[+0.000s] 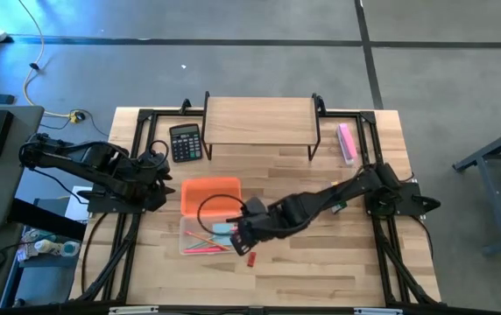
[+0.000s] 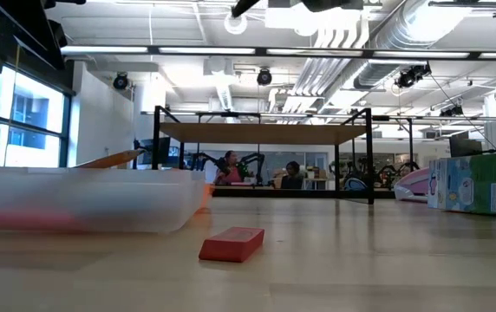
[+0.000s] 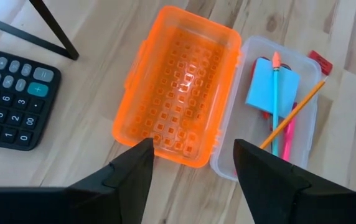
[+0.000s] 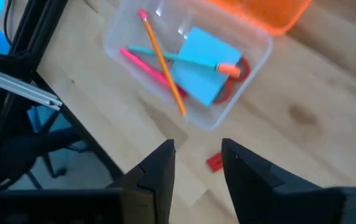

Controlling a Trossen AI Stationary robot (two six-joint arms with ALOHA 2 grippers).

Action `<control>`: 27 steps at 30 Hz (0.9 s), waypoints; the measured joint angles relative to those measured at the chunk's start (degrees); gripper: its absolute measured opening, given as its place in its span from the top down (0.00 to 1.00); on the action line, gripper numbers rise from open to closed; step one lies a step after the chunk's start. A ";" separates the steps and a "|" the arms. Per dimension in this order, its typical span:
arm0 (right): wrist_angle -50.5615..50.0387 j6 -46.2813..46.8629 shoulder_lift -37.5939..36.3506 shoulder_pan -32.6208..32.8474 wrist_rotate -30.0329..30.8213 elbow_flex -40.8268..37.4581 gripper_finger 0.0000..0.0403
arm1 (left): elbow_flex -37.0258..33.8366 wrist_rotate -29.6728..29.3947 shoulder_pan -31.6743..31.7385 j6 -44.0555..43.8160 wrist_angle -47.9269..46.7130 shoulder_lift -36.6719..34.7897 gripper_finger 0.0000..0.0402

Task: Pack school essentials
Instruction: Put the red eraser into the supply box

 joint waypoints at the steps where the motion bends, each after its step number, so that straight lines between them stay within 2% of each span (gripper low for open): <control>1: -0.07 1.40 0.02 0.61 0.36 0.00 0.69 | 0.00 -0.15 0.00 -0.02 0.00 0.00 0.48; 12: -0.22 18.03 0.06 4.41 1.31 -0.02 0.49 | 0.00 -1.28 0.00 0.00 0.00 0.00 0.47; 27: -2.00 23.89 2.84 5.90 2.40 -0.15 0.48 | 0.00 -1.28 0.00 -6.99 0.00 0.11 0.47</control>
